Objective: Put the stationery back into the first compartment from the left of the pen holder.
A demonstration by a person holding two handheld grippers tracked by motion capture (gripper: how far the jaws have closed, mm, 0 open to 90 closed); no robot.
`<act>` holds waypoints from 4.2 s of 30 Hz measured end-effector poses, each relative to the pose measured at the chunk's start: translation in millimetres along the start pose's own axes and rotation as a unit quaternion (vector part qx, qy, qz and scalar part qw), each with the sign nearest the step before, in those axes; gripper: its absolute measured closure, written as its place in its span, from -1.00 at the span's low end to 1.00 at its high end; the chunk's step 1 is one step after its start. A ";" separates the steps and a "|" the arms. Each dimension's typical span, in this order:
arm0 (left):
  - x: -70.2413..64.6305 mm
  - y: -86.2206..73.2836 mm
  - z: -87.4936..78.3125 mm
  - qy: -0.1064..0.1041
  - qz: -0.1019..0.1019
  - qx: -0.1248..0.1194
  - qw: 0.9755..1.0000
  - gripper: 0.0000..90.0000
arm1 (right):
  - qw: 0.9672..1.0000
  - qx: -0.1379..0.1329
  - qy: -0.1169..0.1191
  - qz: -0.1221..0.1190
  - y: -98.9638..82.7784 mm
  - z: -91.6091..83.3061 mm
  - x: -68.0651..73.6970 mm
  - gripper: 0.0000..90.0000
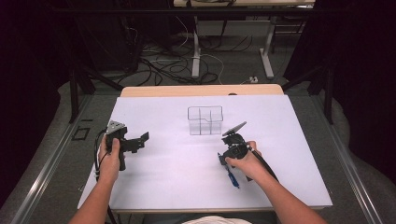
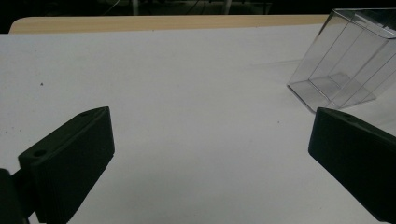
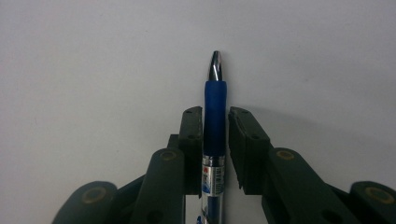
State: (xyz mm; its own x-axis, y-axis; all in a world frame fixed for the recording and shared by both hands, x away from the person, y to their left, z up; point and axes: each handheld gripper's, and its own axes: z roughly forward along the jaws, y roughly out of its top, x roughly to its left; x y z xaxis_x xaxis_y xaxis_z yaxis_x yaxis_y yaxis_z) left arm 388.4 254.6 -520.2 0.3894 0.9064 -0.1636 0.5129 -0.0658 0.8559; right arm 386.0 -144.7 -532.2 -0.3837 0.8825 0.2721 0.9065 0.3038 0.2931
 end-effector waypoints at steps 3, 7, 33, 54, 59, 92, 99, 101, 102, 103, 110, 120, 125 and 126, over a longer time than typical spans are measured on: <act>0.2 0.0 -0.1 0.000 0.002 0.002 1.000 -0.99 | 1.000 0.006 -0.002 0.001 0.4 -0.7 0.0 0.72; 0.2 -0.1 -0.1 0.000 0.002 0.003 1.000 -0.99 | 1.000 0.007 0.000 0.006 0.6 0.0 0.3 0.76; 0.6 -0.2 0.1 0.001 0.000 0.003 1.000 -0.99 | 1.000 0.009 0.016 0.002 1.0 -6.1 -1.6 0.78; 0.3 -0.4 0.4 0.000 0.002 0.004 1.000 -0.99 | 0.995 -0.082 0.059 0.008 2.9 -19.7 -9.3 0.78; 0.1 -0.3 0.3 0.001 0.002 0.003 1.000 -0.99 | 0.993 -0.104 0.064 0.002 3.3 -23.1 -10.1 0.78; 1.8 -1.2 1.7 0.003 0.000 0.003 1.000 -0.99 | 0.967 -0.239 0.085 -0.001 77.5 -69.5 20.4 0.78; 2.9 -1.8 2.1 0.005 -0.006 0.002 1.000 -0.99 | 0.966 -0.250 0.070 -0.009 97.0 -75.2 27.0 0.78; 3.5 -1.8 2.2 0.005 -0.005 0.002 1.000 -0.99 | 0.965 -0.256 0.064 -0.011 102.4 -77.2 28.9 0.78; 3.7 -1.5 1.7 0.005 -0.006 0.003 1.000 -0.99 | 0.964 -0.259 0.062 -0.011 105.4 -78.2 29.3 0.78; 3.8 -1.3 1.4 0.005 -0.007 0.003 1.000 -0.99 | 0.963 -0.263 0.061 -0.011 108.1 -79.4 29.7 0.78; 4.0 -1.3 1.1 0.005 -0.005 0.002 1.000 -0.99 | 0.953 -0.299 0.051 -0.013 125.0 -88.9 34.8 0.78; 3.0 -1.1 0.5 0.000 -0.007 0.001 1.000 -0.99 | 0.939 -0.341 0.040 0.000 143.2 -97.1 39.7 0.78; 4.5 -0.7 -0.8 0.003 -0.010 -0.001 1.000 -0.99 | 0.936 -0.352 0.034 0.003 151.6 -97.9 40.7 0.78; 4.7 -0.7 -0.8 0.003 -0.010 -0.001 1.000 -0.99 | 0.934 -0.356 0.030 0.001 153.4 -97.2 40.7 0.78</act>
State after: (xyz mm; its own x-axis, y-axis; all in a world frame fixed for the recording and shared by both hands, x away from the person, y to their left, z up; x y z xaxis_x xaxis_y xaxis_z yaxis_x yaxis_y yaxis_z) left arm 389.2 259.3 -521.2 0.3746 0.9100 -0.1777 0.5190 -0.0471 0.8535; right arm 492.3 -97.1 -387.1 -0.4099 0.8549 0.3182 0.5685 -0.0334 0.8220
